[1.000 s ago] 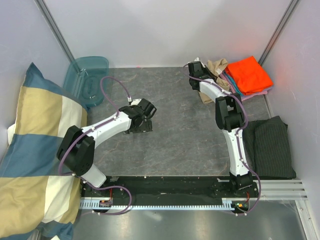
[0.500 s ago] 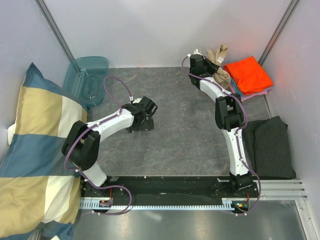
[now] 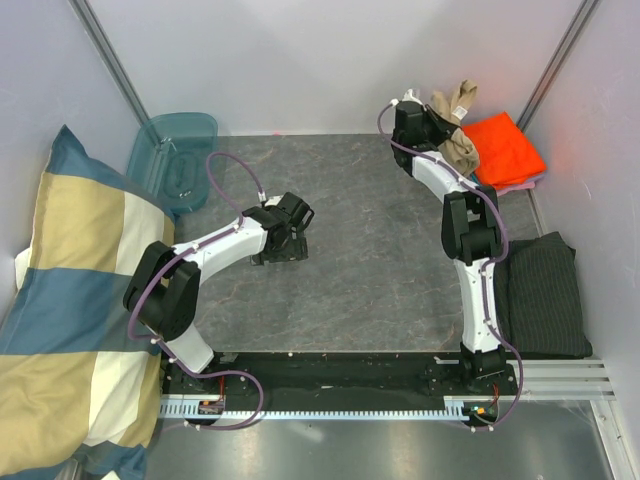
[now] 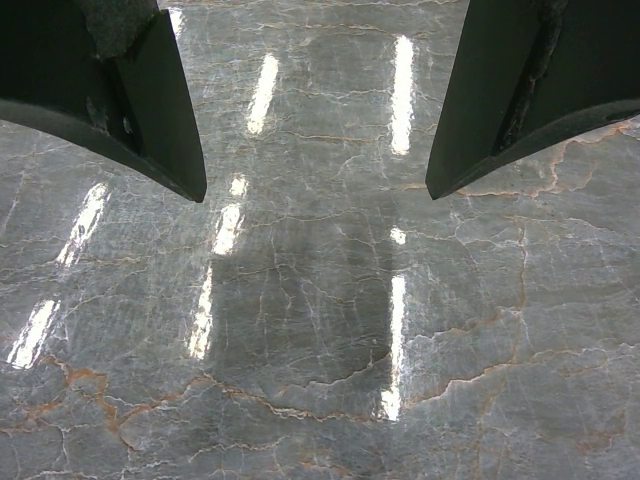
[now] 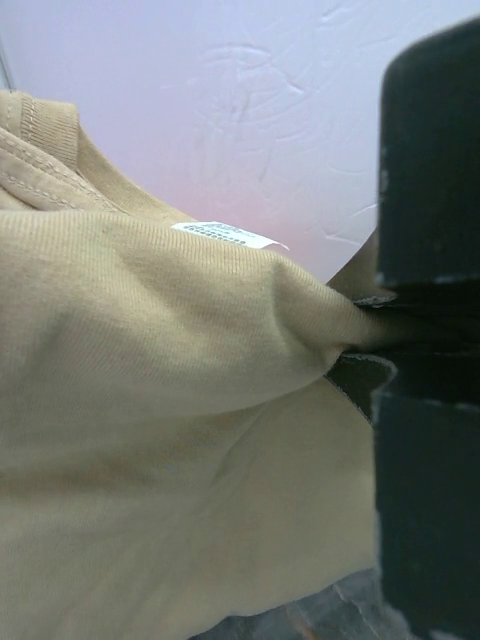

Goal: Fold and stack the t-shirts
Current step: Put the neatly folded tshirt into the corner of the board with the right arm

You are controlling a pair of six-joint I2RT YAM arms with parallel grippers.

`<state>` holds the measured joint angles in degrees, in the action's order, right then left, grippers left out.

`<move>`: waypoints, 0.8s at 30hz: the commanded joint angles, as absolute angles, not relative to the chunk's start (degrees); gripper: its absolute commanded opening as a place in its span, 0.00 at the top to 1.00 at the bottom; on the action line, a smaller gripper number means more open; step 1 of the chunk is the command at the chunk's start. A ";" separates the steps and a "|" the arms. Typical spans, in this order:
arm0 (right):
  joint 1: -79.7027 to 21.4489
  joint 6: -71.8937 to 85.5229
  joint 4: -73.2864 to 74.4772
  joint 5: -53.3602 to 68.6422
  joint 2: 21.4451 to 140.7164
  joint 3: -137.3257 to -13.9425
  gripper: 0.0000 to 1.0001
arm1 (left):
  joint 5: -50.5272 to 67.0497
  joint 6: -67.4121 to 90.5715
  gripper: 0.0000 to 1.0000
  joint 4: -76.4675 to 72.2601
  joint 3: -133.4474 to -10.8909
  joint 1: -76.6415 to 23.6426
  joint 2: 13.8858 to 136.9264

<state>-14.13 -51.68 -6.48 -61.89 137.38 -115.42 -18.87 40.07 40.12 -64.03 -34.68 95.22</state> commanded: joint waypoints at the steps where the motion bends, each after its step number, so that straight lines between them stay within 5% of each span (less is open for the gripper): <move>1: -14.15 -52.82 -10.46 -64.16 128.86 -115.05 1.00 | -18.28 38.32 0.00 38.58 -64.16 -34.37 92.64; 24: -2.73 -39.47 -2.38 -56.96 135.96 -117.95 1.00 | -16.44 37.97 0.00 38.58 -68.38 -33.75 97.90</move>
